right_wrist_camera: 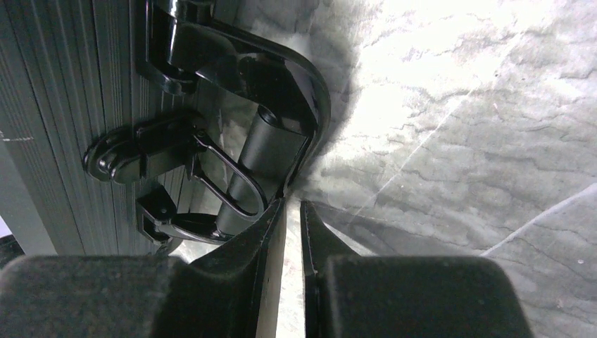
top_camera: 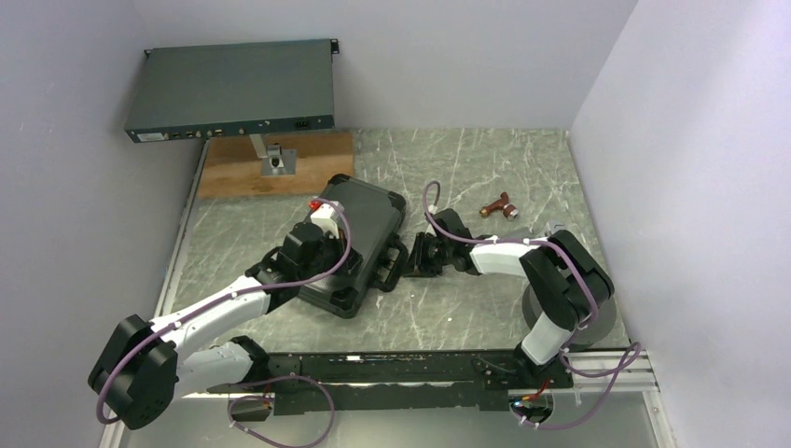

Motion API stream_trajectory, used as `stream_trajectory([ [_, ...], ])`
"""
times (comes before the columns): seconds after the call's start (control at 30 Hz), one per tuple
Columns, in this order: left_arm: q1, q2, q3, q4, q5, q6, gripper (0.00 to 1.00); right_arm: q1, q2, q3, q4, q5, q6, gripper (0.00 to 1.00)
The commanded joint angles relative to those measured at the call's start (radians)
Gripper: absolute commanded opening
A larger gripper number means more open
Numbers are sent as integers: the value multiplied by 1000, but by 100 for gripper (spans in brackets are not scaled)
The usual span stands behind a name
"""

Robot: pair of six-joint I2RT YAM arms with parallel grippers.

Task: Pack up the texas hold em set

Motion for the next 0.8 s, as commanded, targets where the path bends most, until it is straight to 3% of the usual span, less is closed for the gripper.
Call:
stream_trajectory([
  [0.0,-23,33,-47,-202,17,-4,0,-5,-27,52,-17,30,2,16],
  [0.77,-44,45,-53,-193,9,-19,0,-5,-39,60,-1,-6,14,15],
])
